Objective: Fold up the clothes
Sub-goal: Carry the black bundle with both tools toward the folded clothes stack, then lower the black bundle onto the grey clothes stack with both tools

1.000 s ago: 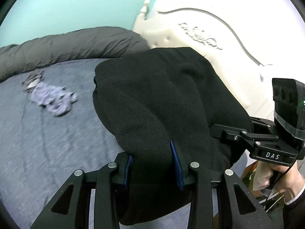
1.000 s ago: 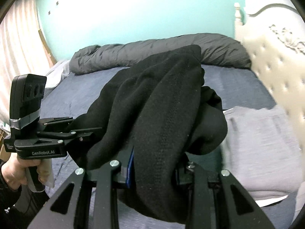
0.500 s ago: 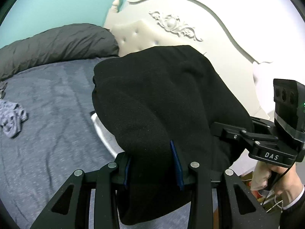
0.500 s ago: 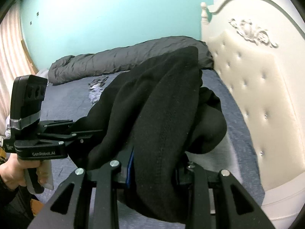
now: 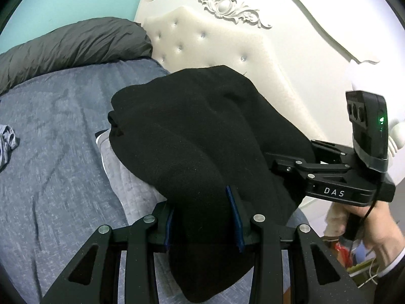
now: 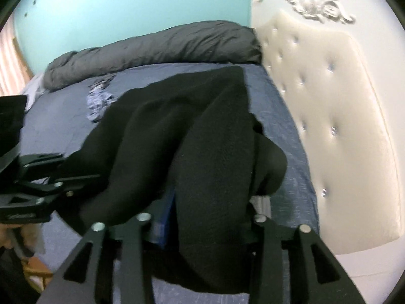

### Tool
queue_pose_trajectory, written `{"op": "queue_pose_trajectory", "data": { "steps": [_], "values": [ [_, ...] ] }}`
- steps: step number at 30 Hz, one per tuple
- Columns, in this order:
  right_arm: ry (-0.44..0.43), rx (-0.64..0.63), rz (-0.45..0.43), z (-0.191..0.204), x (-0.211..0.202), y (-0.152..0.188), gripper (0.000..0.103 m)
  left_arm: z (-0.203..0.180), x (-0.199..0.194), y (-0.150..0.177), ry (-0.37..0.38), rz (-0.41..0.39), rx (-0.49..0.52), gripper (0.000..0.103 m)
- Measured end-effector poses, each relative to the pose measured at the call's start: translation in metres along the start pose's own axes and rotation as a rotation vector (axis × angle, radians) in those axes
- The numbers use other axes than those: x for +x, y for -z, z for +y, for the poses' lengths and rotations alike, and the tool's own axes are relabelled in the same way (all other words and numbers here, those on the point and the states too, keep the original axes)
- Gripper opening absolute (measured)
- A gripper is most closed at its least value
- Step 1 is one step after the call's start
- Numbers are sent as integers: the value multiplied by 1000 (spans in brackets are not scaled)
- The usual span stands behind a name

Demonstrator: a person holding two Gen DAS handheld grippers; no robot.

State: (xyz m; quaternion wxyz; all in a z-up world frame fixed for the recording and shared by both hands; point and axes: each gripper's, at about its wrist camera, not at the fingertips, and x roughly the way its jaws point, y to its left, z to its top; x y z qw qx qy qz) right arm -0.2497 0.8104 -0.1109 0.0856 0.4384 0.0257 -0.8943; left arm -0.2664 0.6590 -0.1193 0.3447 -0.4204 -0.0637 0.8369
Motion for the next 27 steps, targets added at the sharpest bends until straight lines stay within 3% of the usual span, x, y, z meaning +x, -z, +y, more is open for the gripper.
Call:
{"op": "queue_pose_trajectory", "data": {
  "steps": [2,3,5,9,12,13,14,17,21,27],
  "values": [
    [7,60,-31,-10,-2,4,75,1,-2,0,6,-1,8,40],
    [9,97,-43,-16,-5,6,77,1,-4,1,7,-1,14,40],
    [19,158,-69,-26,-12,10,78,0,-7,2,6,-4,21,41],
    [124,183,-176,-19,-44,2,78,0,-8,3,-8,-9,24,43],
    [96,243,-266,-14,-63,-10,77,5,-11,3,-15,-15,16,49],
    [63,237,-273,-9,-64,-14,68,7,-15,4,-24,-22,17,51],
    [30,230,-280,-5,-65,-19,51,8,-21,6,-43,-39,30,53],
    [-11,197,-225,9,-52,-26,24,10,-49,6,-113,-126,95,56],
    [17,208,-175,8,-32,-23,17,12,-61,-8,-118,-153,122,58],
    [58,258,-123,-9,-14,-7,12,3,-25,-7,-120,-52,206,57]
  ]
}}
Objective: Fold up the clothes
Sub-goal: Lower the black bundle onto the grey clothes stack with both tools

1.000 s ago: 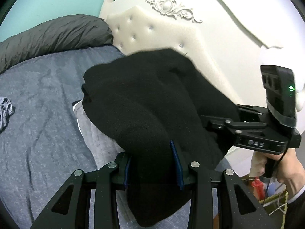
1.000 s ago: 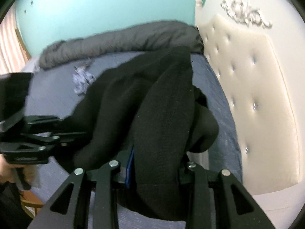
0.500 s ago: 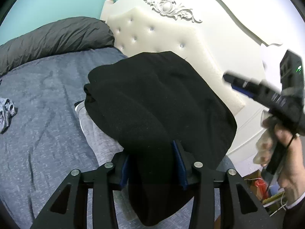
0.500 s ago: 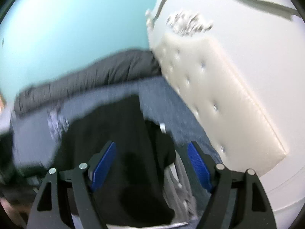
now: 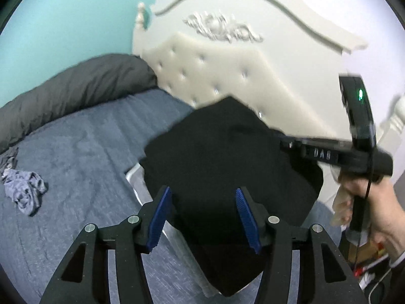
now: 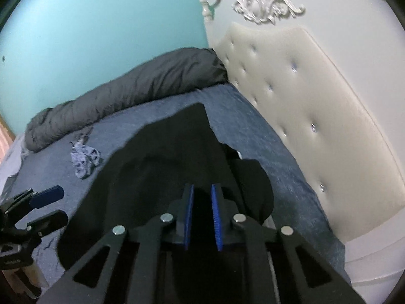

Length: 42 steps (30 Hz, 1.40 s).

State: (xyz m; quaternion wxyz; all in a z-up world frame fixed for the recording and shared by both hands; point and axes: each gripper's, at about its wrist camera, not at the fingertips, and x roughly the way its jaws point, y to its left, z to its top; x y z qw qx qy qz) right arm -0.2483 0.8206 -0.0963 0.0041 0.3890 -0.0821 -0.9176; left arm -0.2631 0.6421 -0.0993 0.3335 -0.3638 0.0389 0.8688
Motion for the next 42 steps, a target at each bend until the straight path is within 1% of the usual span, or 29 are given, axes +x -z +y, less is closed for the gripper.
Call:
{"op": "queue_pose_trajectory", "data": {
  "steps": [2,5,8,10,12,14,15,17,19,21,24,28,29,30,33,35,36,39,42],
  "values": [
    [6,23,17,-6,13,4,10,-5,9,6,-5,15,18,57],
    [5,58,49,-15,28,11,9,-6,16,15,-10,13,4,57],
    [19,74,76,-21,40,18,8,-9,18,14,-2,23,21,57],
    [26,82,80,-21,39,17,8,-11,15,10,-2,23,38,53],
    [10,70,49,-18,27,10,9,-14,10,7,-4,15,72,52],
    [-18,90,-40,-17,5,-3,9,-14,8,6,-8,9,96,52],
    [-39,97,-85,-17,-5,-10,9,-12,8,6,-8,6,97,52],
    [-89,78,-123,-11,-16,-30,9,-8,6,8,-5,-1,78,52],
    [-93,37,-97,0,-12,-49,9,-5,4,10,-3,-6,69,52],
    [-77,-14,-40,11,1,-63,9,-1,-1,11,-4,-15,61,52],
    [-42,-64,50,24,24,-71,9,6,-3,9,-6,-12,51,52],
    [16,-18,134,11,59,-67,8,13,0,12,8,1,55,52],
    [31,-2,150,8,67,-66,6,15,0,13,11,0,49,52],
    [54,12,172,5,73,-65,6,17,1,14,14,0,43,52],
    [110,20,234,1,90,-60,5,20,1,17,22,6,30,52],
    [108,30,243,-1,90,-61,5,19,1,18,23,8,35,52],
    [99,36,232,-2,86,-63,5,20,0,18,25,10,36,52],
    [72,54,169,-4,66,-69,5,20,-3,18,23,7,42,52],
    [56,45,104,-7,32,-64,6,23,-6,19,18,1,33,52]
  ]
}}
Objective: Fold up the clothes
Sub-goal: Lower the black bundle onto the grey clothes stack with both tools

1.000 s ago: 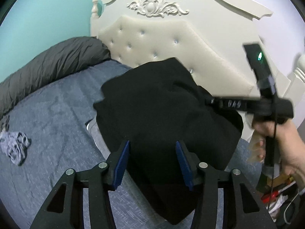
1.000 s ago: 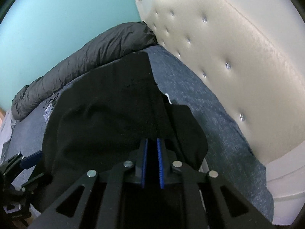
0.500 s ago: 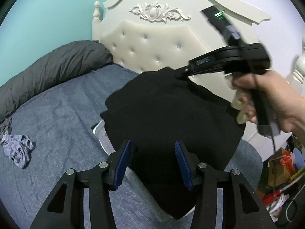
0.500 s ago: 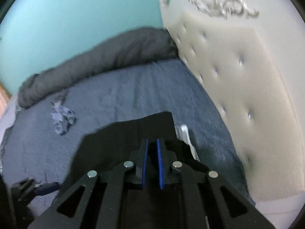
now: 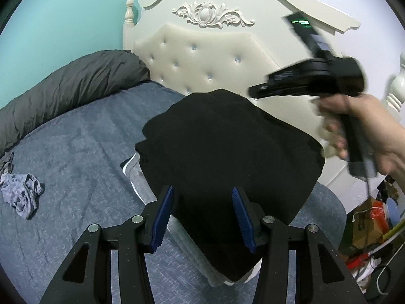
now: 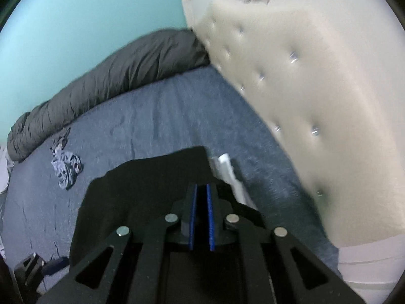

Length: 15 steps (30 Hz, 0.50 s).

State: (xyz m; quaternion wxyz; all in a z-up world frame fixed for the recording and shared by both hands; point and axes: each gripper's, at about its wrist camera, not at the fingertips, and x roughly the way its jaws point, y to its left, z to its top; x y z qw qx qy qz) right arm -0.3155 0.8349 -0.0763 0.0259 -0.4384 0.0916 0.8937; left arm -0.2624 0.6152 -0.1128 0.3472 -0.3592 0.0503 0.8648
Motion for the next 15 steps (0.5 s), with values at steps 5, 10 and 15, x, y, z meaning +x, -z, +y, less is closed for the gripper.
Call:
{"op": "queue_pose_trajectory", "data": {
  "steps": [5,10,15],
  "values": [
    [-48,7,-64,-17,-42,34,6,-2,-6,4,-10,-9,0,52],
    [-59,20,-69,-30,-48,82,6,-2,-6,8,-28,-2,-2,52],
    [-48,57,-90,-42,-41,109,6,-3,-2,17,-57,12,10,53]
  ]
}}
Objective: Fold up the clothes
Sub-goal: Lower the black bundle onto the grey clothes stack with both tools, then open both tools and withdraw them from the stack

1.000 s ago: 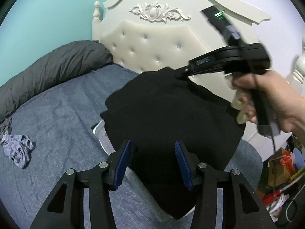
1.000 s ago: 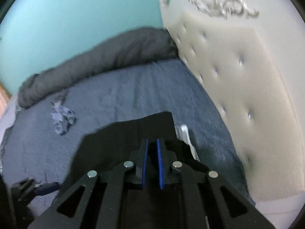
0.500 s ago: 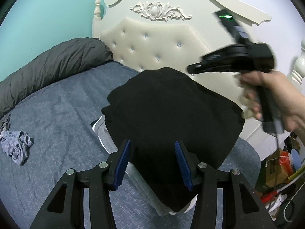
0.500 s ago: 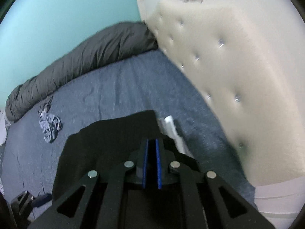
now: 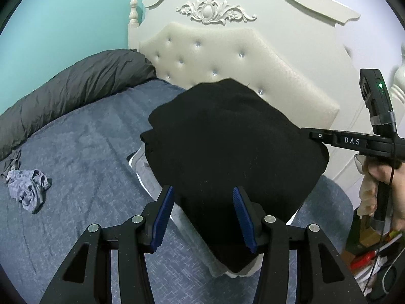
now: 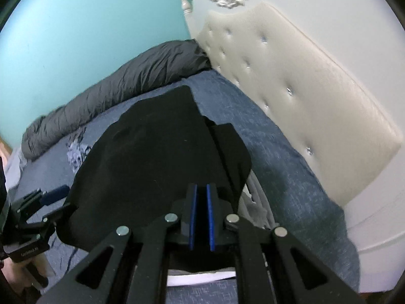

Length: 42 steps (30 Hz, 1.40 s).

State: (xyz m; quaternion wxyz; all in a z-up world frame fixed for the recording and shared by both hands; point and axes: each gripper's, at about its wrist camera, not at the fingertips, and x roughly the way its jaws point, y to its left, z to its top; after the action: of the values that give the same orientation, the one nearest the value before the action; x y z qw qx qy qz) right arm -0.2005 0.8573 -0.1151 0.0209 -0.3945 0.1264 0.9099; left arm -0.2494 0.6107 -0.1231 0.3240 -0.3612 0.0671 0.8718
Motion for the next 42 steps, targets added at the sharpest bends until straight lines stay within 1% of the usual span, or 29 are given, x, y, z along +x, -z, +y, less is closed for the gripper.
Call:
{"op": "queue_pose_trajectory", "data": {
  "steps": [4,9,13,14,20,29,32,42],
  "values": [
    [9,15,-19,-1,-1,9,6,1,-7,0,-8,-1,-13,53],
    [23,14,-86,8,-27,8,6,3,-21,-2,-17,-15,-30,53],
    [44,-6,-104,15,-40,11,7,-1,-34,-3,-18,-27,-34,53],
    [43,-9,-106,17,-42,13,9,-2,-37,-2,-18,-28,-32,53],
    [27,-7,-113,30,-57,17,9,-7,-59,-3,-8,-46,-43,53],
    [27,-4,-150,51,-93,29,10,-13,-100,-4,-5,-80,-38,53],
    [34,-7,-160,59,-105,34,12,-15,-113,-4,-6,-92,-29,56],
    [44,-10,-187,86,-148,56,13,-24,-163,5,2,-128,-16,59]
  ]
}}
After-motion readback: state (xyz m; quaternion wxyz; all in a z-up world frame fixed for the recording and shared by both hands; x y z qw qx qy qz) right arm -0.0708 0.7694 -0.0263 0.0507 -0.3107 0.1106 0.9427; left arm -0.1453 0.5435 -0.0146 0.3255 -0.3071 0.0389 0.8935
